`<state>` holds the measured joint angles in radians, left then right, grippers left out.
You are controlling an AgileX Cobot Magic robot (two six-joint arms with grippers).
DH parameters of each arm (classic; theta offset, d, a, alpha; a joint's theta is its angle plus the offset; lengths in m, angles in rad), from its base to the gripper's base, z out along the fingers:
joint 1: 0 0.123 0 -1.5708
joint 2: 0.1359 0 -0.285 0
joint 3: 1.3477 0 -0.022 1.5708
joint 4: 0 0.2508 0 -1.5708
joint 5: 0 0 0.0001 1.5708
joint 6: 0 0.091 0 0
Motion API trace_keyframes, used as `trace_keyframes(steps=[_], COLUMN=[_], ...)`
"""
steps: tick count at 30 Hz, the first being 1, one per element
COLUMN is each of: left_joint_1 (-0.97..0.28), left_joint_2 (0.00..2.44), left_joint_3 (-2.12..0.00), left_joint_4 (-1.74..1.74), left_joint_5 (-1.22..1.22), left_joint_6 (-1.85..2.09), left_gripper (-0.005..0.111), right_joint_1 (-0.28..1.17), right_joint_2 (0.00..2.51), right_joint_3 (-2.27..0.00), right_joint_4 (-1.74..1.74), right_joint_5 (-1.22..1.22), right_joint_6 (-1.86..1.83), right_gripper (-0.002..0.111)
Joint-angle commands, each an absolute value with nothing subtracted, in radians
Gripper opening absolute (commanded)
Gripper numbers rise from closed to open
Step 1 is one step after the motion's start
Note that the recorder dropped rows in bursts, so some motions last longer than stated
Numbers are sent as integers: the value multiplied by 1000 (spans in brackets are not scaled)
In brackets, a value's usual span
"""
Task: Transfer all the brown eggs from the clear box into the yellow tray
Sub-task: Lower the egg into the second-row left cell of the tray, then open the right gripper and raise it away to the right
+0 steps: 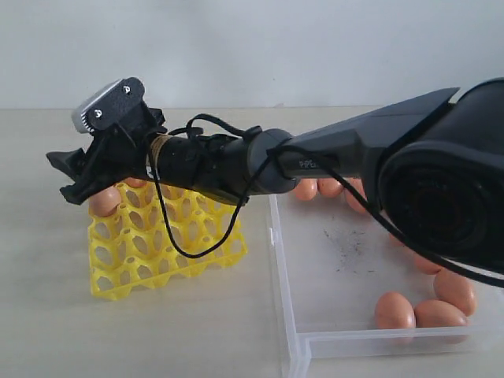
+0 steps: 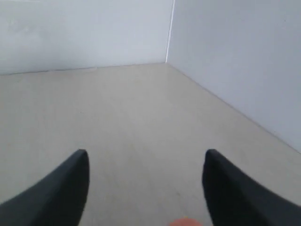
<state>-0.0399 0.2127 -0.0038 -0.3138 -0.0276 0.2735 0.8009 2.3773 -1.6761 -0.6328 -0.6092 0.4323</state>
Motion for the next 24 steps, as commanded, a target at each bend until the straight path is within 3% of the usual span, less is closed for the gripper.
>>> trace_keyframes(steps=[1, 4, 9, 15, 19, 24], left_joint_1=[-45, -45, -45, -45, -45, -45], left_joint_2=[216, 216, 216, 216, 216, 216], left_joint_3=[0, 0, 0, 0, 0, 0], left_joint_4=[-319, -319, -319, -319, -319, -319], left_joint_5=[-38, -38, -38, -38, -38, -38], left_joint_6=[279, 279, 279, 279, 279, 279], left_gripper=[4, 4, 4, 4, 4, 4], right_joint_1=[800, 800, 800, 800, 800, 787], right_joint_2=[2293, 2251, 2184, 2045, 1950, 1900], right_joint_3=[-1678, -1676, -1642, -1545, -1500, -1489], right_joint_4=[-737, -922, -1325, -1369, -1189, -876], right_joint_5=[-496, -301, -48, 0, 138, 580], right_joint_6=[640, 832, 1174, 1208, 1249, 803], right_gripper=[30, -1, 0, 0, 0, 0])
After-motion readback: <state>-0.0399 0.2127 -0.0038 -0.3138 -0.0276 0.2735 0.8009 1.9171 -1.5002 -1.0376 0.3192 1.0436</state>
